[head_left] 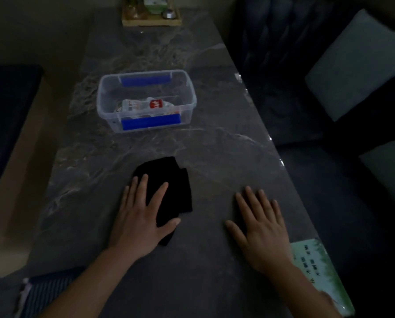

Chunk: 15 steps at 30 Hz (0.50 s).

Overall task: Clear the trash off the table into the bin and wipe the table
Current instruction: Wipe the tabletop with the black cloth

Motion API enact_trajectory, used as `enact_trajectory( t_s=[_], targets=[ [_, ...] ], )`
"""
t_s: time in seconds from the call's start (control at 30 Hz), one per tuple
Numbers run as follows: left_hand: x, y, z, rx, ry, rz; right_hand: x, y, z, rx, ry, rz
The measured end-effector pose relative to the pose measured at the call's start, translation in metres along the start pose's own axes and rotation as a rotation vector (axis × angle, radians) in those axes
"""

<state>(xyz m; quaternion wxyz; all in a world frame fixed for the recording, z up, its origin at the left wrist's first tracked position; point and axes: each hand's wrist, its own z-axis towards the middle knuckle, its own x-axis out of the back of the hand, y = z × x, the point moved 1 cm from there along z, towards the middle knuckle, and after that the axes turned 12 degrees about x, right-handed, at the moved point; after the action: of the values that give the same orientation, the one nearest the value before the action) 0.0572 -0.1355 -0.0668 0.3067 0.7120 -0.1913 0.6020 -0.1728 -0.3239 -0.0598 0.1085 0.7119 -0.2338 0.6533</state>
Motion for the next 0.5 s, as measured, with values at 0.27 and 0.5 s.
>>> enact_trajectory(
  t_s=[0.27,0.5],
  targets=[
    [-0.015,0.118,0.084,-0.193,-0.033,0.065,-0.001,-0.002,0.002,0.001,0.043,0.024],
    [-0.025,0.174,0.125,-0.276,-0.058,0.102,-0.002,-0.001,0.003,0.023,0.099,0.044]
  ],
)
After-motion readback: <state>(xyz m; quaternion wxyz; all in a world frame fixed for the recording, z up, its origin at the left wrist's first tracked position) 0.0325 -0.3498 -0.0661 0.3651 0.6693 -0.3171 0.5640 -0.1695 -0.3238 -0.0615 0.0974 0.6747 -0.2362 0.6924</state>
